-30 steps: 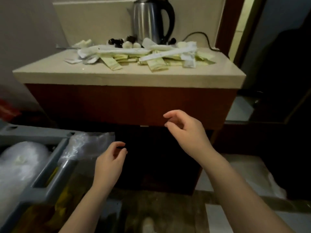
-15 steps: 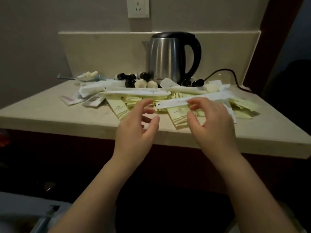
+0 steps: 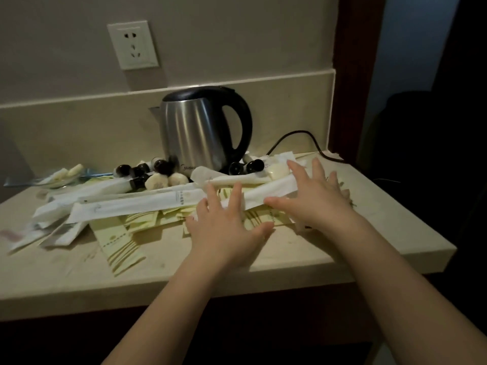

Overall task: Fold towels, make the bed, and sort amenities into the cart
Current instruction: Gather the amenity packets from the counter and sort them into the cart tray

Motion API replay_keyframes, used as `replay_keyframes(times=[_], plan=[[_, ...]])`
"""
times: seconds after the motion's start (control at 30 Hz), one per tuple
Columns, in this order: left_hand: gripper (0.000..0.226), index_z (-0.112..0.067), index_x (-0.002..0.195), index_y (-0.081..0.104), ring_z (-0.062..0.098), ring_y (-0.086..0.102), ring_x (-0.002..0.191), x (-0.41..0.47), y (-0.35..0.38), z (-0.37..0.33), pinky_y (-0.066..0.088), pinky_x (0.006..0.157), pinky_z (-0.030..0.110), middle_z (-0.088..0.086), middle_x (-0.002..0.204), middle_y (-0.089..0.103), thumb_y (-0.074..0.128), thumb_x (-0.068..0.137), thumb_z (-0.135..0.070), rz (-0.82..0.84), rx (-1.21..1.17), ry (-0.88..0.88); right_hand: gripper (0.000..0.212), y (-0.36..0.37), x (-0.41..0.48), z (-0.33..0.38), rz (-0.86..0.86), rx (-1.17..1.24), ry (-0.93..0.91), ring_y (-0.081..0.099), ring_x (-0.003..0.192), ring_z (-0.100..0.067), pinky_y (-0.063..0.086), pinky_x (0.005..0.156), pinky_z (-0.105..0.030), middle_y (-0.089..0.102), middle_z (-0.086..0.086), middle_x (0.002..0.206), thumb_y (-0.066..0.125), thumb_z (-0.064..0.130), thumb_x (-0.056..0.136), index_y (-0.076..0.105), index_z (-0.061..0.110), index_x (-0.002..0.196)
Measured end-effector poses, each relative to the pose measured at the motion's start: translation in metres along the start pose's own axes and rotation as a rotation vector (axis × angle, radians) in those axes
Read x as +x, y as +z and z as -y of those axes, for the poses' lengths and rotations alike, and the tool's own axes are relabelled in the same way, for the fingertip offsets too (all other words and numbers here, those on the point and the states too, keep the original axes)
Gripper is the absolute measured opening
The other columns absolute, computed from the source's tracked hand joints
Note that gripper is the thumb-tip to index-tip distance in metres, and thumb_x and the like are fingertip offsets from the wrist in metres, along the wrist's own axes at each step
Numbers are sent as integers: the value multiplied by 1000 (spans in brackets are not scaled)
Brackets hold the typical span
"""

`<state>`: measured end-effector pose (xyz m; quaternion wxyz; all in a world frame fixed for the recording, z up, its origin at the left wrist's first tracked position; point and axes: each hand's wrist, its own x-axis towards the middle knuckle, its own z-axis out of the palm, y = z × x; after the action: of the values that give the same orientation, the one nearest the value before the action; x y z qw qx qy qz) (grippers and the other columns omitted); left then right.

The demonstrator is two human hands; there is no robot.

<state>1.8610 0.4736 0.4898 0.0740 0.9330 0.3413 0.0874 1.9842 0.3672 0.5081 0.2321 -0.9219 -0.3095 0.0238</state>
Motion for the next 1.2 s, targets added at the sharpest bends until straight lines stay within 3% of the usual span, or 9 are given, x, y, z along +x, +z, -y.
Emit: replay_keyframes(times=[0.1,0.2,0.3,0.4,0.6,0.77,0.9,1.03,1.2], plan=[[93,-40,149,0,36,13,142,6,-6,3,21,109,57,11,159,3,39,75,-81,-5,51,-31,105,1,7,-4,95,-110,2,11,143,-41,21,108,-61,-2,-6,160,56,79,68,-8,48,145],[84,-39,146,15,33,24,136,7,-7,3,28,104,54,10,151,21,42,77,-78,-32,64,-11,90,-1,9,-7,58,-158,-17,33,131,-35,33,100,-52,32,-9,147,55,73,75,6,46,145],[69,-39,142,25,29,33,127,5,-5,7,34,99,49,6,139,34,45,83,-68,-93,52,25,74,0,5,-9,0,-125,-42,44,116,-30,41,91,-46,44,-9,131,53,61,83,13,44,142],[58,-40,140,31,26,39,118,5,-5,11,37,97,44,4,132,40,49,87,-55,-126,-6,57,70,2,4,-10,-12,-114,-37,46,109,-29,44,84,-42,45,-10,125,53,58,83,14,41,139],[51,-35,137,42,23,48,108,3,-9,16,42,91,33,4,121,50,54,88,-26,-173,-185,157,97,-10,1,-16,33,56,82,50,97,-23,48,77,-37,45,-3,110,68,50,77,1,32,145],[42,-28,127,52,21,49,89,0,-10,17,36,71,31,3,100,51,49,88,-16,-256,-258,164,74,-16,-2,-20,-59,127,77,49,81,-17,40,60,-30,45,1,98,62,28,86,14,24,142],[35,-20,120,56,22,50,91,0,-10,14,35,71,32,5,102,54,49,87,-12,-281,-281,155,68,-18,2,-26,-144,239,93,48,69,-9,40,50,-25,47,2,95,60,17,89,18,22,143],[19,-11,102,61,19,47,80,-1,-11,13,29,63,31,4,91,56,50,86,-8,-317,-343,133,64,-18,3,-34,-167,314,100,46,71,-11,38,54,-26,48,1,95,56,17,91,21,21,145],[12,-9,81,59,18,49,68,-4,-13,15,32,53,29,7,77,56,49,88,-8,-370,-528,37,62,-16,-2,-44,-251,482,95,47,93,-18,42,58,-26,51,-5,122,57,17,92,25,26,144]])
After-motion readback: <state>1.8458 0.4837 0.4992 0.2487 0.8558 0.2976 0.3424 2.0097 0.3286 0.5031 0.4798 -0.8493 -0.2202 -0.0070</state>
